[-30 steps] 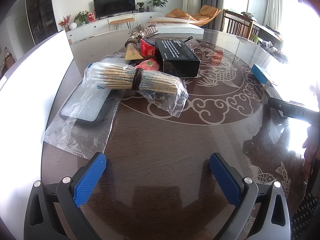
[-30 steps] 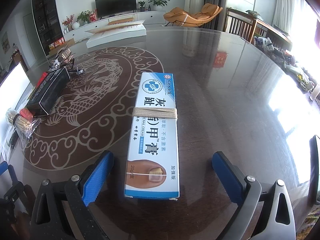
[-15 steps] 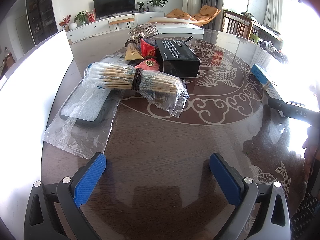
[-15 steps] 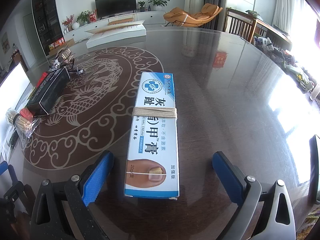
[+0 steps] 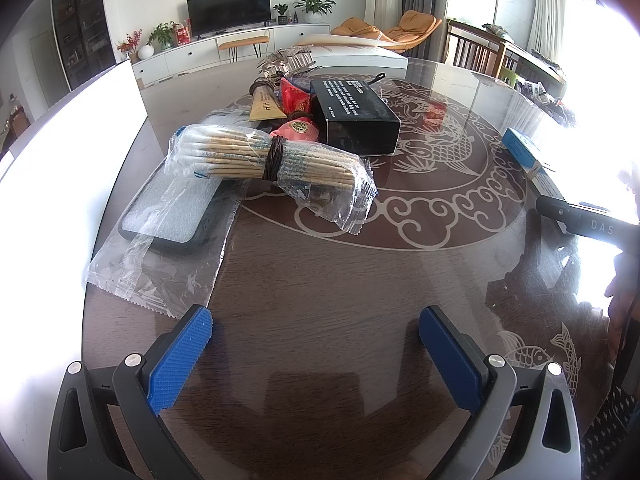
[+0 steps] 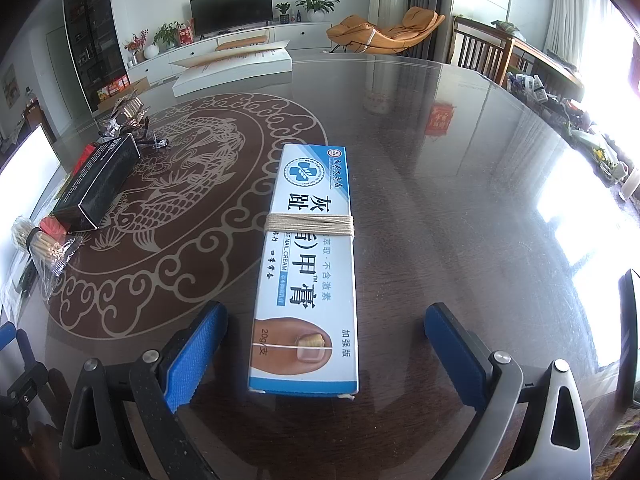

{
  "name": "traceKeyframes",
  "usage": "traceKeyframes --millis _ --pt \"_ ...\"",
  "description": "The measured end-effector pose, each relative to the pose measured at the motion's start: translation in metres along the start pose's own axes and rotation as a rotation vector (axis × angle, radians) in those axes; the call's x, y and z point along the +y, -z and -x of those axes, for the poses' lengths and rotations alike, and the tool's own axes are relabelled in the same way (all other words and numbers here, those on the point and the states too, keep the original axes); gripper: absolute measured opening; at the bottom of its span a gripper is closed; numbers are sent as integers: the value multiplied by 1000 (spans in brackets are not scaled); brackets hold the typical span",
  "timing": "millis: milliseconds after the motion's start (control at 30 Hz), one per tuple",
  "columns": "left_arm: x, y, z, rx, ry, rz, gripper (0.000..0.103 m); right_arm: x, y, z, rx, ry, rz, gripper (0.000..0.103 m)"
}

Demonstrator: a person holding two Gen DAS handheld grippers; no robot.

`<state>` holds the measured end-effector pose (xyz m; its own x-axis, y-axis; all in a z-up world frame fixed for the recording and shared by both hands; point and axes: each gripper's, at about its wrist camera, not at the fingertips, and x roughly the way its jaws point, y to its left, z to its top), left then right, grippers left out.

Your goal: Organize objects

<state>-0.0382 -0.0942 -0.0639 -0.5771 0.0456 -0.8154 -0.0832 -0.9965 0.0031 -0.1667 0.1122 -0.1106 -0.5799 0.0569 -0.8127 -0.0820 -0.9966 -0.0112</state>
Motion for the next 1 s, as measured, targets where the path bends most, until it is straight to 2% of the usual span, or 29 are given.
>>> traceKeyframes --millis 633,700,733,767,833,933,1000 --pt "0 0 0 1 0 -1 103 0 0 0 0 -1 1 99" --pt "-1 -3 -1 28 7 -13 103 0 0 0 0 -1 1 99" --pt "-2 -7 0 70 31 -33 103 0 0 0 0 -1 1 99" --pt "-4 -12 4 79 56 -54 103 0 0 1 0 -1 1 99" --pt "-7 -25 19 29 52 -108 103 0 0 0 0 -1 1 99" --pt "-13 -57 37 -63 -11 -210 103 0 0 0 0 -1 1 99" --pt "-15 -81 35 -98 -52 -253 103 0 0 0 0 -1 1 99"
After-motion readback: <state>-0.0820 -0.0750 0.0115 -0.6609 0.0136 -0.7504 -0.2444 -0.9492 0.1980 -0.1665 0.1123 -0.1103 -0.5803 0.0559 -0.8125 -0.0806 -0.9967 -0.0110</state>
